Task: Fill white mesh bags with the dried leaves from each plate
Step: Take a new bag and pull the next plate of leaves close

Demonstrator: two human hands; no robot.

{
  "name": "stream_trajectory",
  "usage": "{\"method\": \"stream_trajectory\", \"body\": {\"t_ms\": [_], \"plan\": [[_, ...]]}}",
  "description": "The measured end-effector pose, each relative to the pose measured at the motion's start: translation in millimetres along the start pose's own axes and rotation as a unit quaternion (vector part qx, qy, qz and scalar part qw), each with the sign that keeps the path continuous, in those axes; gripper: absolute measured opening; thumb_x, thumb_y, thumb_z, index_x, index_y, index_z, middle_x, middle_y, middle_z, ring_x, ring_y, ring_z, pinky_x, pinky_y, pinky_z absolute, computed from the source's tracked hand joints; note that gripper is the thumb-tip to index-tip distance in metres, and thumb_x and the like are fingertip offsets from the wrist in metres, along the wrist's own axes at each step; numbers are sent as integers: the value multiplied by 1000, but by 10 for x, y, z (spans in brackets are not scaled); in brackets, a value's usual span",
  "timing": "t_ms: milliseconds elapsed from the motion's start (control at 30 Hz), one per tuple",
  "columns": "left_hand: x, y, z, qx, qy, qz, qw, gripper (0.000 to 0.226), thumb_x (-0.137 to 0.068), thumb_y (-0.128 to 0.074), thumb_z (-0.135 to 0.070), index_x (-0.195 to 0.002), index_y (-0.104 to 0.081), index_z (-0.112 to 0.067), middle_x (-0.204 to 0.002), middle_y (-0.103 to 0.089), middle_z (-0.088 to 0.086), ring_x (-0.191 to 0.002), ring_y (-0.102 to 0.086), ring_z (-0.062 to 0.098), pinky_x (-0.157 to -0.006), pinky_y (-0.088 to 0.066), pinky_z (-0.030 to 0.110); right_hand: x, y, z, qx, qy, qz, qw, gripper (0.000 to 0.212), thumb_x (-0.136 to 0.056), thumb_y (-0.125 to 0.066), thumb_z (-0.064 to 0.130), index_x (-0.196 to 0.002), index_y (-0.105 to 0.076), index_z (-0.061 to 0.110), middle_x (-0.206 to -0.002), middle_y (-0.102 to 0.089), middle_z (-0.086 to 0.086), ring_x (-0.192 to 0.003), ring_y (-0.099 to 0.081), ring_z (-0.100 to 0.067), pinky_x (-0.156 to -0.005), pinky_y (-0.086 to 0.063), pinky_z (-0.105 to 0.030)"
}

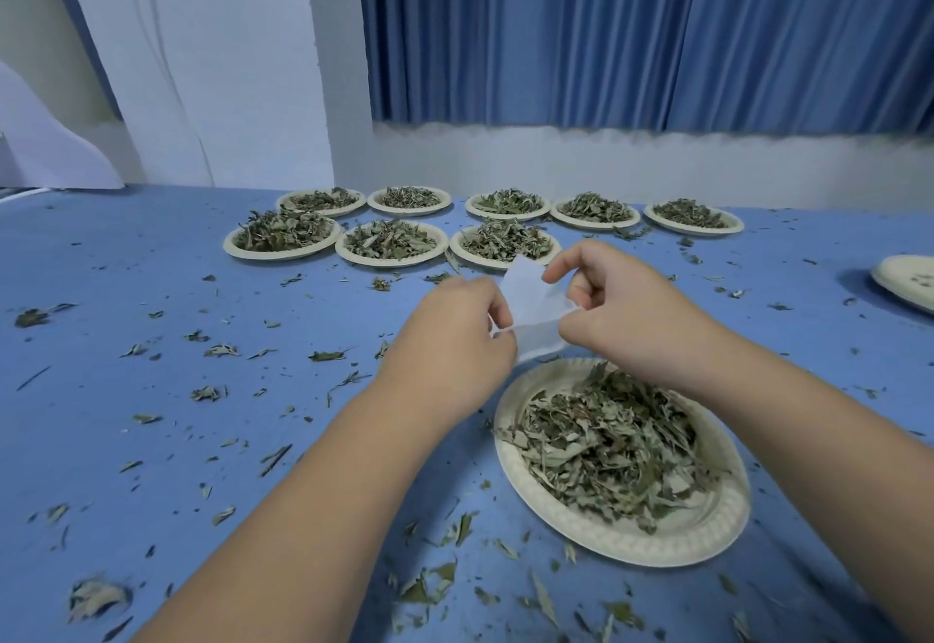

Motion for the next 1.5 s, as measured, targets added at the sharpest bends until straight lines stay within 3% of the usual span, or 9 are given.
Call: {"method": "stream_trajectory", "body": {"t_ms": [200, 400, 633, 733, 833, 1033, 1267, 1400, 1500], "plan": [[42, 74, -122, 47, -42, -51, 997, 8, -95, -48, -19, -98, -50, -26, -67, -58, -2, -62, -56, 17, -59, -50, 41, 42, 73, -14, 26, -16, -50, 998, 27, -76, -60, 9, -89, -50, 31, -69, -45, 8, -50, -39, -4, -45, -35, -16], [109, 125, -262, 103, -120, -68, 985, 10, -94, -61, -22, -101, -67, -25, -64, -54, -10, -56, -48, -3, -56, -34, 11, 57, 148, -67, 35, -42, -40, 998, 34, -72, -63, 5, -98, -55, 25, -78, -51, 3, -53, -48, -11, -47, -38, -21], [153, 338, -280, 82, -138, -173, 972, 11, -93, -63, -16, -89, -73, -17, -74, -61, -15, -70, -51, -5, -63, -37, 9, 118, 206, -40, 17, -69, 28, 997, 23, -82, -68, 26, -102, -57, 25, -67, -62, -1, -49, -55, -11, -57, -48, -31], [166, 470, -246, 66, -136, -224, 963, 11, -93, -62, -15, -87, -72, -14, -75, -65, -6, -73, -52, 7, -65, -39, 16, 204, 346, 134, 94, -57, 28, 994, 26, -80, -66, 50, -94, -61, 29, -75, -62, 6, -55, -58, -7, -59, -47, -28], [156, 548, -181, 46, -123, -246, 960, 12, -92, -62, -14, -84, -70, -12, -73, -63, -6, -73, -51, -1, -67, -36, 7, 373, 305, 249, 245, -51, 38, 967, 31, -81, -59, 60, -87, -62, 29, -84, -60, 13, -69, -56, -2, -60, -43, -25], [103, 401, -145, 17, -114, -206, 972, 12, -92, -61, -15, -85, -70, -11, -77, -63, -3, -66, -47, 9, -65, -36, 14, 741, -266, 320, 401, -10, 121, 908, 53, -83, -37, 74, -113, -53, 34, -105, -41, 7, -89, -51, -17, -69, -44, -34], [79, 345, -129, 5, -109, -187, 976, 13, -93, -59, -17, -85, -68, -14, -77, -62, -3, -70, -50, 12, -66, -37, 20, 716, -439, 288, 463, -1, 111, 879, 54, -87, -32, 73, -112, -57, 32, -91, -30, 3, -81, -39, -18, -50, -20, -27], [68, 328, -102, 5, -105, -183, 978, 14, -93, -59, -18, -83, -68, -14, -75, -61, -4, -70, -49, 10, -69, -37, 16, 718, -430, 274, 474, 2, 116, 873, 37, -93, -39, 59, -107, -61, 33, -95, -37, 4, -82, -43, -19, -49, -21, -27], [59, 319, -89, 2, -103, -178, 979, 15, -94, -58, -19, -84, -68, -14, -75, -60, -6, -69, -49, 5, -68, -38, 15, 740, -381, 242, 451, 1, 141, 881, 28, -94, -42, 50, -109, -61, 36, -103, -43, 5, -85, -48, -18, -58, -36, -29]]}}
Point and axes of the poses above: each hand's wrist, its own x-axis away from the middle knuckle, its own y-axis out of the back of the hand, z = x × y, the point moved 10 cm from there along -x, towards the middle knuckle
